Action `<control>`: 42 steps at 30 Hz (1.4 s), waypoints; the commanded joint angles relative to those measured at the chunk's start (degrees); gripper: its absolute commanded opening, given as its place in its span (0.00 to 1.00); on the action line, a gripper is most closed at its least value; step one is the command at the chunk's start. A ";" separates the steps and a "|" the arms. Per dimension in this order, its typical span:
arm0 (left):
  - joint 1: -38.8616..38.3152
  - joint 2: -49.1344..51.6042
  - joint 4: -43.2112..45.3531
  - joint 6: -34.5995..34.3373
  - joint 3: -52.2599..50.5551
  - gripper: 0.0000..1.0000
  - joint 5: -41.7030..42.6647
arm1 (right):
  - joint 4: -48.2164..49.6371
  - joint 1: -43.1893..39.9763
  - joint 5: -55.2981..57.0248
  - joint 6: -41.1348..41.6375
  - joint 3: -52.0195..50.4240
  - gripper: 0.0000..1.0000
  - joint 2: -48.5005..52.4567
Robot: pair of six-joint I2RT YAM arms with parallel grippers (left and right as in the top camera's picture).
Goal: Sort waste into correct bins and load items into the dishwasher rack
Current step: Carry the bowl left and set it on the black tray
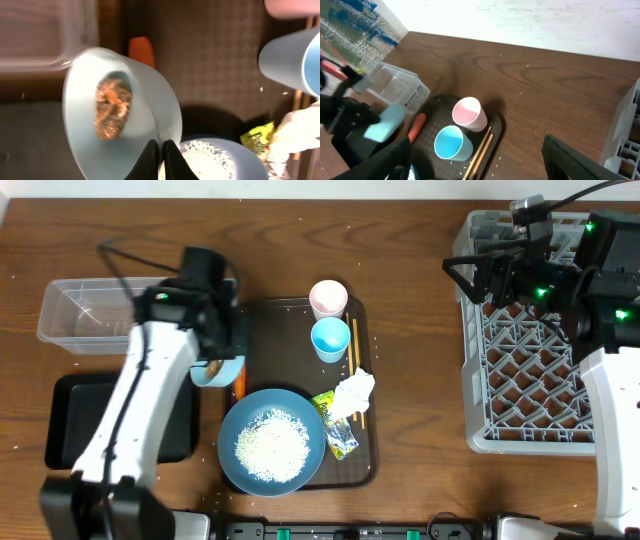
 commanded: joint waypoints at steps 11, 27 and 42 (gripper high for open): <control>16.72 -9.09 -6.51 -3.61 0.28 0.06 11.21 | -0.02 0.46 -0.04 0.57 1.42 0.77 0.02; 50.07 -8.94 -7.74 13.73 -9.97 0.06 44.83 | -0.02 0.46 -0.07 0.57 1.42 0.78 0.02; 65.40 -6.71 -7.50 27.45 -17.79 0.06 63.49 | 0.00 0.46 -0.07 0.81 1.42 0.77 0.02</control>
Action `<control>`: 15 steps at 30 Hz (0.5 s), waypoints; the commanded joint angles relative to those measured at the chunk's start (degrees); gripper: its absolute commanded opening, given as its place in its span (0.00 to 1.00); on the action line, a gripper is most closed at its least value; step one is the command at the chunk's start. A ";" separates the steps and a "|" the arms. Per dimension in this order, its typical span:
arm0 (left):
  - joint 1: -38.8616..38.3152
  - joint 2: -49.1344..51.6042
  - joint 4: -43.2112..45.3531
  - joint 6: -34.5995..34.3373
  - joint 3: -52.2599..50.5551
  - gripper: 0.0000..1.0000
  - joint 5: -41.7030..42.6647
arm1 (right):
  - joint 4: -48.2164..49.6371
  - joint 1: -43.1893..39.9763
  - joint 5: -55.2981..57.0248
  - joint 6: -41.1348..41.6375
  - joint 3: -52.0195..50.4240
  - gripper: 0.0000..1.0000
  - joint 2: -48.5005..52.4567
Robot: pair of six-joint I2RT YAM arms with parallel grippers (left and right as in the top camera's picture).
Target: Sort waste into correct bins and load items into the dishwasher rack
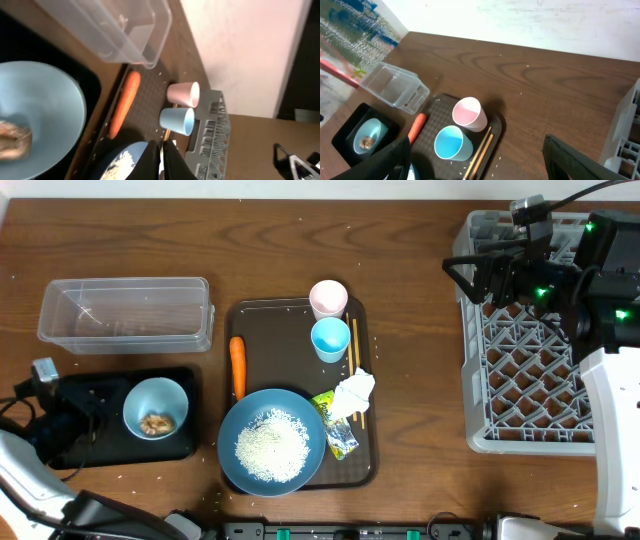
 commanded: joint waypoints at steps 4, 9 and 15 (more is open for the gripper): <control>-0.98 0.83 0.09 5.97 -0.28 0.06 -0.09 | 0.00 0.48 -0.07 0.79 1.40 0.77 0.02; -6.93 0.83 2.12 5.90 -0.28 0.17 -8.70 | 0.00 0.46 -0.07 0.79 1.40 0.78 0.02; -17.73 0.81 8.79 -2.89 0.44 0.54 -17.29 | -0.22 0.48 -0.07 0.79 1.40 0.80 0.02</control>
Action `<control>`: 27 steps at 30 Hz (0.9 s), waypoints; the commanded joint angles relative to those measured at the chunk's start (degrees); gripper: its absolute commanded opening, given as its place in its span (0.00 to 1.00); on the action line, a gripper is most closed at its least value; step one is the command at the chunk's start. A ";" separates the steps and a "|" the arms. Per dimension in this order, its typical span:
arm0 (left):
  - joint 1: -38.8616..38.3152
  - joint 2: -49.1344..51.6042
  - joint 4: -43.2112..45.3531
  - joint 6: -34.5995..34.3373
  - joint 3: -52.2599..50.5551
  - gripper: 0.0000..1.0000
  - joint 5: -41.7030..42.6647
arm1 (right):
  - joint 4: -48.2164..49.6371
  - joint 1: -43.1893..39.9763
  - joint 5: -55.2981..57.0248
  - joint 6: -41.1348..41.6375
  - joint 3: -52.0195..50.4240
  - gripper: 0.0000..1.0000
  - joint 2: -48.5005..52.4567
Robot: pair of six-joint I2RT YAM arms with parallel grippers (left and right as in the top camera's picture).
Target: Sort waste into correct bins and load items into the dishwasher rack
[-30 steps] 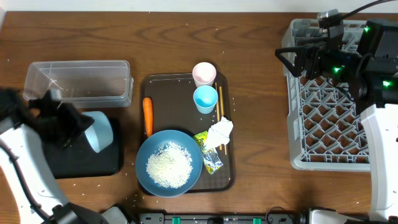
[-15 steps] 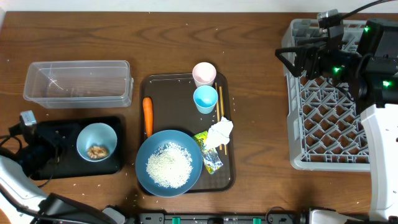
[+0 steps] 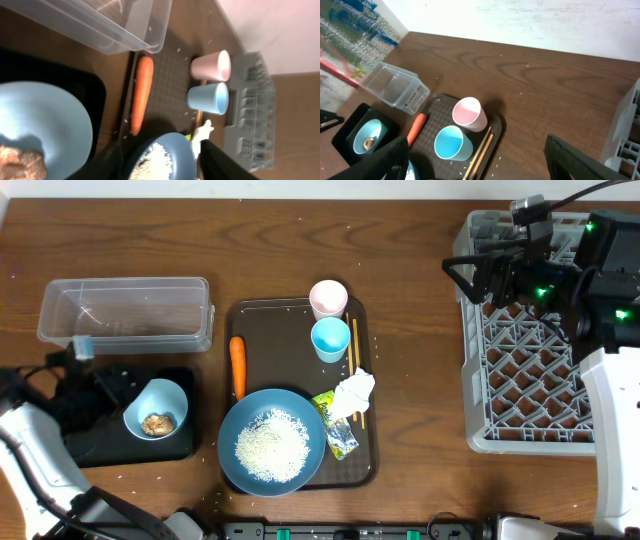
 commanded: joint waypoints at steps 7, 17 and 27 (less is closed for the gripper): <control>-19.37 0.39 6.21 -15.76 1.86 0.62 -29.31 | -0.76 0.46 0.33 0.72 1.40 0.81 0.02; -33.22 0.44 6.12 -22.86 1.84 0.68 -53.88 | -3.52 0.46 8.24 0.70 1.40 0.84 0.31; -33.24 1.36 8.11 -36.89 -0.50 0.66 -56.19 | -3.82 0.46 11.82 0.52 1.38 0.86 0.63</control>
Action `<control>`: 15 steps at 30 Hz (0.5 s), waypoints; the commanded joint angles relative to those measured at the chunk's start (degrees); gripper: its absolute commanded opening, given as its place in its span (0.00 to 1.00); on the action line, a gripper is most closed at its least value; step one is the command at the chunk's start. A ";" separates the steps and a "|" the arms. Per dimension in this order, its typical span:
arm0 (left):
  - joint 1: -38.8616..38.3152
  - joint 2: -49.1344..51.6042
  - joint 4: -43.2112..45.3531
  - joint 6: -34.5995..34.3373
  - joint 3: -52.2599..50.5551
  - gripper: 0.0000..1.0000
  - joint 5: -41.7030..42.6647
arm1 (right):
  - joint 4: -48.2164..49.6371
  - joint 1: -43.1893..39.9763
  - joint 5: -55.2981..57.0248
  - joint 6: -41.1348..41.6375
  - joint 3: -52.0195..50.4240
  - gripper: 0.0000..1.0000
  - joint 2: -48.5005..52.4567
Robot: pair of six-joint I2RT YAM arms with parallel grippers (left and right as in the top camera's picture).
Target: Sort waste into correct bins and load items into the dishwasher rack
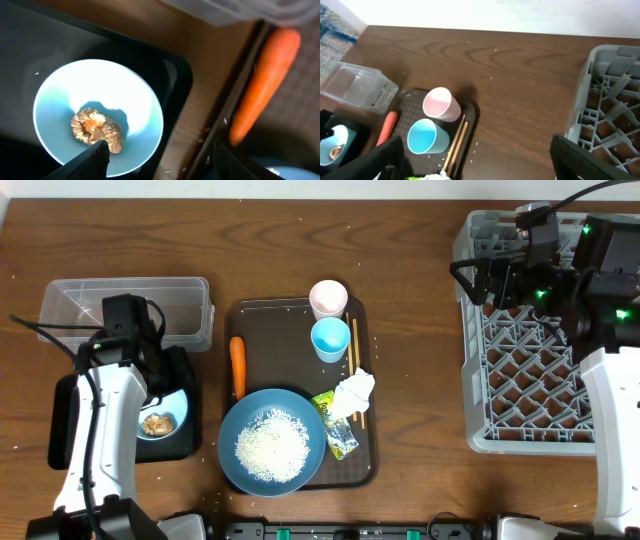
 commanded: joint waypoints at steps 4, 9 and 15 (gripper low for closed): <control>-0.13 4.07 0.11 -7.23 -0.98 0.65 -2.16 | -0.02 0.46 1.68 0.11 1.18 0.87 0.55; -0.11 8.90 0.74 -8.13 -0.98 0.62 -2.16 | -0.04 0.46 1.68 0.13 1.18 0.87 0.55; -0.11 13.33 1.99 -8.70 -0.98 0.60 -2.16 | -0.07 0.46 1.68 0.13 1.18 0.87 0.55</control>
